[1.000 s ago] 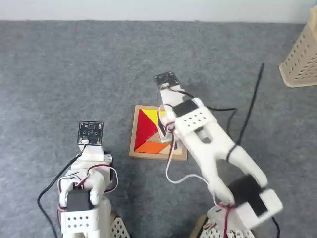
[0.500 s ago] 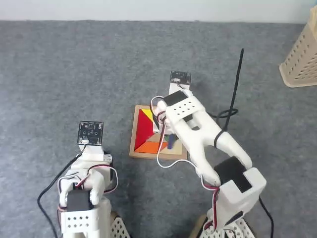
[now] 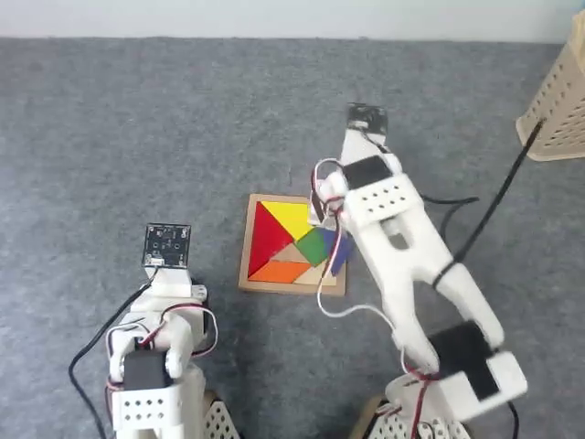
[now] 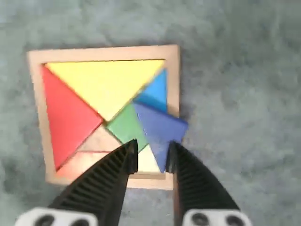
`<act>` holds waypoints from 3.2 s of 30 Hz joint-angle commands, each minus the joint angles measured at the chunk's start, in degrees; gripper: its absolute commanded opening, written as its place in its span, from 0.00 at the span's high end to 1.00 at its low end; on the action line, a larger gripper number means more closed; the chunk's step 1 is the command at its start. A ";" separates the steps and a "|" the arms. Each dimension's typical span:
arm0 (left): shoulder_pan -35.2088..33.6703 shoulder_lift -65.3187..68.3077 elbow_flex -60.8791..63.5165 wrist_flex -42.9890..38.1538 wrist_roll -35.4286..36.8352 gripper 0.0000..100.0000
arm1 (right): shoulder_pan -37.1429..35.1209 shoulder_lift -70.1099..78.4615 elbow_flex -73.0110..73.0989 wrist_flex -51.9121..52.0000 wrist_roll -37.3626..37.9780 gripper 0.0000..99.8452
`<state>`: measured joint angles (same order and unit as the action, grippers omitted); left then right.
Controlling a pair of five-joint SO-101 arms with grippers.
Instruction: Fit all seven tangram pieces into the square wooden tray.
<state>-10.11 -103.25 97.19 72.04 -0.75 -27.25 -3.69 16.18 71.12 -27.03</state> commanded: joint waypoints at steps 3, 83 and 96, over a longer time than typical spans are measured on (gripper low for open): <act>-0.18 -0.97 -0.66 0.26 0.53 0.99 | 3.38 -5.76 12.31 -19.74 28.13 0.99; -0.18 -0.97 -0.66 0.26 0.53 0.99 | -9.19 -3.56 24.00 -29.05 38.68 0.99; -0.18 -0.97 -0.66 0.26 0.53 0.99 | -5.93 -26.24 26.02 -22.02 37.01 0.99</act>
<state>-10.20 -103.25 97.19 72.04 -0.75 -34.29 -18.46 43.25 45.63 9.98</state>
